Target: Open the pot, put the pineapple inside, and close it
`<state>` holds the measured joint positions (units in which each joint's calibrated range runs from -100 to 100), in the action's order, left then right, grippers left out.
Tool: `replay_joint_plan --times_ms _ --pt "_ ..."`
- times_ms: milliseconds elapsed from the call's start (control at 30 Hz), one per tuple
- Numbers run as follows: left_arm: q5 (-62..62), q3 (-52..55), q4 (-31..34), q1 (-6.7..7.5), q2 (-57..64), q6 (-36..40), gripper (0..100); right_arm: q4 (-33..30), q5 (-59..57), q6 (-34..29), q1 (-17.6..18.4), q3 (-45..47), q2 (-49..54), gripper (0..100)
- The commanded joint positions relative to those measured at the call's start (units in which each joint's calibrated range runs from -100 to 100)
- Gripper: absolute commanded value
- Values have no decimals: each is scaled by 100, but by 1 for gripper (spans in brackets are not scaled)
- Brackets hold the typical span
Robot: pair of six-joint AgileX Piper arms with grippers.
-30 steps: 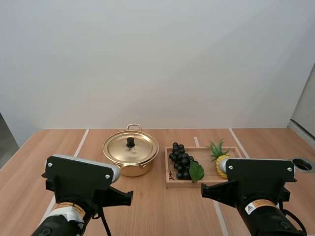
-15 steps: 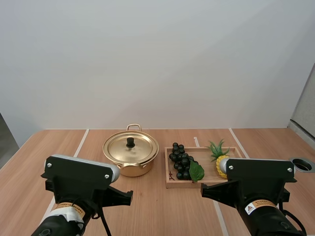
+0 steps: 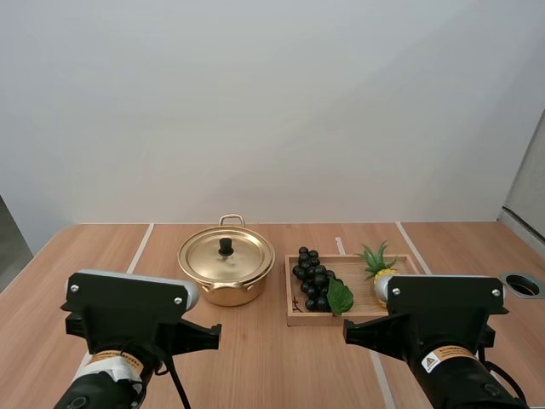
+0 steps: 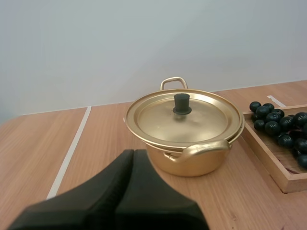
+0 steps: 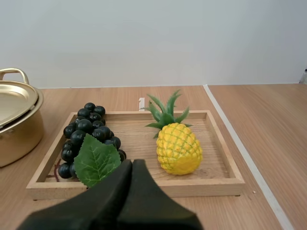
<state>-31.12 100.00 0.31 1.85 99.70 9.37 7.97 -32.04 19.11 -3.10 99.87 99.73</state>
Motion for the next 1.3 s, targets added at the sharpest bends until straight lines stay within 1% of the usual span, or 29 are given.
replay_joint_plan --times_ms 0,133,200,433,500,567,600,667,833,933,1000,1067,1133,1200,1267 --pt "135 0 60 -12 30 52 0 175 65 -42 35 13 27 0" --pt "198 0 60 -12 30 52 0 204 65 -42 70 13 27 0" --pt "534 0 60 -12 30 52 0 204 65 -42 70 13 27 0" --pt "2255 0 60 -12 30 -232 0 204 318 -42 70 13 27 0" --pt "2901 0 60 -4 30 -375 0 204 653 -42 70 13 27 0" --pt "3679 0 60 -4 30 -397 0 130 1346 -42 70 13 27 0" --pt "4075 0 60 -4 30 -397 0 72 2022 -42 70 13 27 0" --pt "5124 0 60 -4 30 -397 0 -120 3746 -42 70 13 27 0" --pt "7407 0 60 -4 30 -397 0 -47 9324 -42 70 13 27 0" --pt "8584 0 60 -4 30 -397 0 177 11618 -42 99 13 27 0" --pt "8837 0 60 -4 30 -397 0 137 12395 -42 125 13 27 0" --pt "8789 -53 60 -4 30 -397 0 146 12240 -42 125 13 27 0" --pt "8486 -265 44 -4 30 -397 0 302 11433 107 125 -190 27 0" --pt "7718 -560 42 -4 30 -397 0 561 10065 362 125 -562 27 0" --pt "6624 -978 42 -4 30 -397 0 935 8495 636 125 -1100 27 0"
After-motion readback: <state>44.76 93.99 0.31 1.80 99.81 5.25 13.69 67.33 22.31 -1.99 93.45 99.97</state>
